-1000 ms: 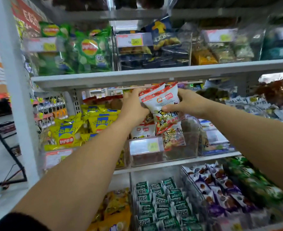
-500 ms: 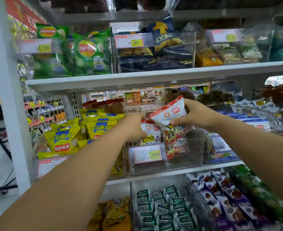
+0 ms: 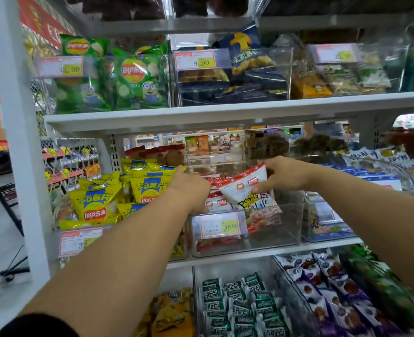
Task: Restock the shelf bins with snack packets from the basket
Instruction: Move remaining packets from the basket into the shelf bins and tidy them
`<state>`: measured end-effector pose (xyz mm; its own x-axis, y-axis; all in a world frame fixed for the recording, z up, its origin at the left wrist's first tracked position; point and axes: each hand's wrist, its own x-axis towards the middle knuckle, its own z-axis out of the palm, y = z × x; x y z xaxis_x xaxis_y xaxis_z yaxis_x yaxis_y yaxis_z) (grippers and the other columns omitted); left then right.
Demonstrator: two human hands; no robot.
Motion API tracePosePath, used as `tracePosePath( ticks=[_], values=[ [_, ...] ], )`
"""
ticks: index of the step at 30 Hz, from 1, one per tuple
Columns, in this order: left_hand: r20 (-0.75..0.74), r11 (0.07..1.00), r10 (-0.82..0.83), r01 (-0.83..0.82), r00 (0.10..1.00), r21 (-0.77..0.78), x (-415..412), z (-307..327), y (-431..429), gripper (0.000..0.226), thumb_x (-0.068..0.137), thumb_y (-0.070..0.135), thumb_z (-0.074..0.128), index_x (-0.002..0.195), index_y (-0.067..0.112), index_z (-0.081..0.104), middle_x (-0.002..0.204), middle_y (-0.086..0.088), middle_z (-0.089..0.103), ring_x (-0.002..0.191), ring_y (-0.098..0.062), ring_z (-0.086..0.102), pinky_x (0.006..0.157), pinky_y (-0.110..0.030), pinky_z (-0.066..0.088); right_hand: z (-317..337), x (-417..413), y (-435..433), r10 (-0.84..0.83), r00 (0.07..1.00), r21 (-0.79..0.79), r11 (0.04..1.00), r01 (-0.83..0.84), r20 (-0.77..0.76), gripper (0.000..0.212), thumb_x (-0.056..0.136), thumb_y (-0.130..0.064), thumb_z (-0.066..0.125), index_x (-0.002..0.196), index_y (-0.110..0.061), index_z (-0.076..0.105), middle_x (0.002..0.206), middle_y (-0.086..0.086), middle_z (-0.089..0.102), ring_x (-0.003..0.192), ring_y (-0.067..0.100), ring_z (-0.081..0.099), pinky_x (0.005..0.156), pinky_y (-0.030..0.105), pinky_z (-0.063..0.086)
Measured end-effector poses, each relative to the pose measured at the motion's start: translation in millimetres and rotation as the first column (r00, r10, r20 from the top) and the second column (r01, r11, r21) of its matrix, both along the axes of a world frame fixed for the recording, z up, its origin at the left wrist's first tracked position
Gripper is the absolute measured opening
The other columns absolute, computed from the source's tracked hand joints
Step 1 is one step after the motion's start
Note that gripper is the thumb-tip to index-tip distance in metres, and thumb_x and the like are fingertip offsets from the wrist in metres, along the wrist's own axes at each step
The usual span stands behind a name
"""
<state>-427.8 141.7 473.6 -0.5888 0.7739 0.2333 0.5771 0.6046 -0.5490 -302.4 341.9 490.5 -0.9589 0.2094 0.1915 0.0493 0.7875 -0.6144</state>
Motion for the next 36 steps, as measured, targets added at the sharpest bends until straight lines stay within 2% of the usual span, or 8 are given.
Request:
tracePosePath(
  ticks=[6,12,16,21,24,28,31,36],
  values=[
    [-0.020,0.998,0.012,-0.011,1.000,0.064,-8,-7,2,0.042,0.084,0.062,0.059,0.098,0.022,0.062,0.104,-0.002,0.068,0.105,-0.026,0.061,0.111,-0.055,0.024,-15,-14,14,-0.032,0.995,-0.086,0.996,0.040,0.091,0.044,0.079,-0.021,0.081,0.112,-0.022,0.053,0.110,0.007,0.070,0.101,0.028,0.069,0.088,0.048,0.057],
    [0.077,0.981,-0.011,-0.004,0.997,0.194,-10,-8,3,0.036,0.082,0.052,0.068,0.096,0.019,0.062,0.102,-0.004,0.065,0.098,-0.029,0.061,0.079,-0.039,0.039,-21,-27,6,0.024,0.980,-0.126,0.992,0.001,0.196,0.052,0.080,-0.016,0.079,0.124,-0.020,0.052,0.118,0.004,0.067,0.106,0.024,0.067,0.091,0.044,0.057],
    [0.075,0.969,-0.039,0.019,0.996,0.244,-12,-11,2,0.035,0.079,0.056,0.067,0.090,0.023,0.060,0.097,-0.001,0.065,0.098,-0.027,0.061,0.093,-0.043,0.038,-21,-32,-2,0.057,0.967,-0.146,0.989,-0.020,0.250,0.043,0.081,-0.012,0.078,0.118,-0.022,0.059,0.113,0.002,0.070,0.106,0.022,0.067,0.090,0.039,0.057],
    [0.061,0.976,-0.030,0.016,0.998,0.218,-17,-11,2,0.028,0.080,0.052,0.066,0.087,0.024,0.063,0.088,0.004,0.065,0.101,-0.022,0.061,0.114,-0.058,0.016,-23,-37,-7,0.057,0.966,-0.130,0.991,-0.025,0.251,0.063,0.067,-0.039,0.087,0.124,-0.027,0.063,0.124,-0.001,0.066,0.109,0.020,0.065,0.093,0.041,0.056],
    [0.168,0.982,-0.031,-0.002,0.985,0.190,-19,-3,0,0.036,0.079,0.054,0.069,0.096,0.023,0.064,0.095,0.003,0.065,0.105,-0.024,0.058,0.114,-0.063,0.013,-22,-36,-11,0.039,0.953,-0.195,0.981,0.021,0.299,0.064,0.075,-0.034,0.083,0.132,-0.026,0.054,0.128,0.002,0.060,0.110,0.023,0.062,0.085,0.041,0.058],
    [0.326,0.972,-0.064,-0.015,0.943,0.234,-19,9,-2,0.047,0.080,0.049,0.073,0.119,0.025,0.060,0.111,0.006,0.061,0.119,-0.024,0.052,0.116,-0.063,0.011,-20,-36,-14,0.044,0.913,-0.327,0.940,0.100,0.406,0.034,0.087,-0.029,0.069,0.116,-0.015,0.057,0.118,0.014,0.064,0.107,0.033,0.065,0.091,0.052,0.055],
    [0.291,0.970,-0.076,0.002,0.954,0.245,-20,7,-3,0.042,0.081,0.050,0.072,0.111,0.023,0.060,0.104,0.005,0.060,0.114,-0.023,0.052,0.116,-0.062,0.010,-19,-38,-11,0.077,0.892,-0.419,0.898,0.132,0.445,0.054,0.081,-0.044,0.074,0.123,-0.012,0.061,0.116,0.014,0.071,0.107,0.035,0.067,0.095,0.054,0.052],
    [0.240,0.968,-0.066,0.004,0.969,0.251,-20,2,-2,0.038,0.082,0.051,0.070,0.104,0.021,0.061,0.104,0.003,0.064,0.111,-0.024,0.053,0.116,-0.064,0.007,-20,-40,-5,0.065,0.836,-0.310,0.942,0.130,0.545,0.073,0.065,-0.055,0.081,0.123,-0.016,0.062,0.117,0.012,0.070,0.110,0.036,0.064,0.100,0.054,0.048]
  ],
)
